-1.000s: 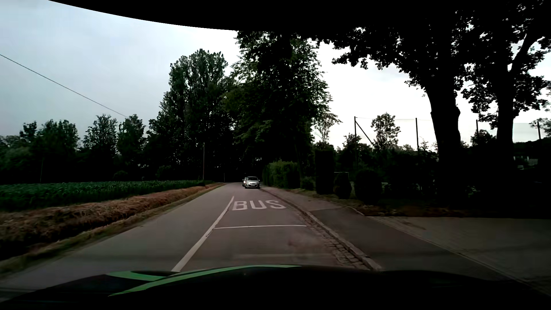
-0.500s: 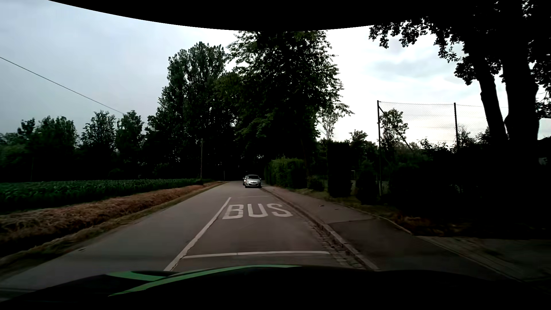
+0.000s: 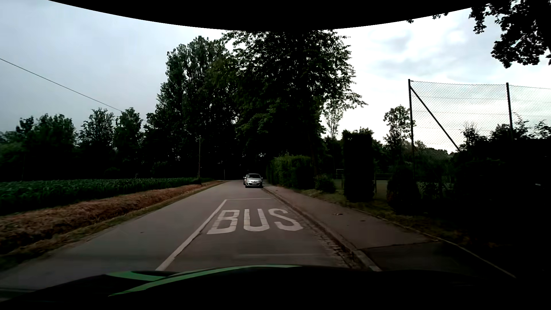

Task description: Follow the waypoints while adhering to traffic rules and regulations

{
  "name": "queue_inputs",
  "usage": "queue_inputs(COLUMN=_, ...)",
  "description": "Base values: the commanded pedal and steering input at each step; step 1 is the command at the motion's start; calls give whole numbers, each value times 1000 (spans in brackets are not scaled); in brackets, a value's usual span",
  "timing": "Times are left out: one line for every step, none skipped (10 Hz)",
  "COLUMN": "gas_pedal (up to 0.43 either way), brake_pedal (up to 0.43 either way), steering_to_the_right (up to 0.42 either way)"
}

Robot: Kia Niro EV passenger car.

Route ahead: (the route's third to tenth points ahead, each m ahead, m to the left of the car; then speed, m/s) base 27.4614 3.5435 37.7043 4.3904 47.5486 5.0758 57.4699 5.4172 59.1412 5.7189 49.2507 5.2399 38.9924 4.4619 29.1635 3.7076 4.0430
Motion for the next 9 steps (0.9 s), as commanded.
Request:
queue_inputs(gas_pedal=0, brake_pedal=220, steering_to_the_right=-23)
queue_inputs(gas_pedal=0, brake_pedal=220, steering_to_the_right=-25)
queue_inputs(gas_pedal=0, brake_pedal=220, steering_to_the_right=-28)
queue_inputs(gas_pedal=0, brake_pedal=220, steering_to_the_right=-35)
queue_inputs(gas_pedal=0, brake_pedal=226, steering_to_the_right=-41)
queue_inputs(gas_pedal=0, brake_pedal=226, steering_to_the_right=-44)
queue_inputs(gas_pedal=0, brake_pedal=226, steering_to_the_right=-47)
queue_inputs(gas_pedal=0, brake_pedal=238, steering_to_the_right=-47)
queue_inputs(gas_pedal=0, brake_pedal=232, steering_to_the_right=-48)
